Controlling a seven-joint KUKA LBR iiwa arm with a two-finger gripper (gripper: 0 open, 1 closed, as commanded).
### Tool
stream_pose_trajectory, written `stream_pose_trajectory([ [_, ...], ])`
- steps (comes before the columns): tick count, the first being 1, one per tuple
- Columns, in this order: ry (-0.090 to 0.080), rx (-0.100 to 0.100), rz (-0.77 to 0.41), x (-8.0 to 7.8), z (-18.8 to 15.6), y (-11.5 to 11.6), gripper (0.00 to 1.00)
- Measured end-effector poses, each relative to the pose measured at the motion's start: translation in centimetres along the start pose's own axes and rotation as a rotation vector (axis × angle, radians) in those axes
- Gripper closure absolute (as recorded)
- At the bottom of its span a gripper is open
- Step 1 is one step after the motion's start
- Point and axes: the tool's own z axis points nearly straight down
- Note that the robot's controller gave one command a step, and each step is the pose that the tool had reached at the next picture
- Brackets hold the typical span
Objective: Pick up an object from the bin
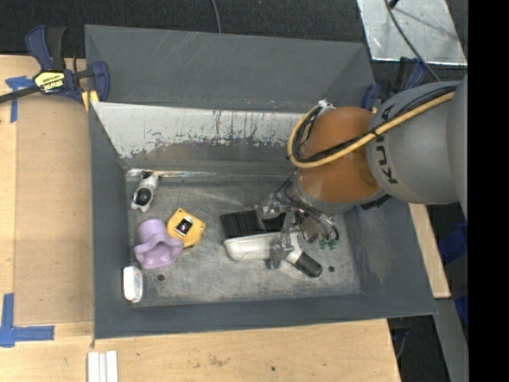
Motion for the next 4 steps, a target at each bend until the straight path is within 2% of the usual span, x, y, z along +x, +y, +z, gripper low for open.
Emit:
stream_pose_trajectory([
  [4, 0.000, 0.000, 0.000, 0.00, 0.00, 0.00, 1.00],
])
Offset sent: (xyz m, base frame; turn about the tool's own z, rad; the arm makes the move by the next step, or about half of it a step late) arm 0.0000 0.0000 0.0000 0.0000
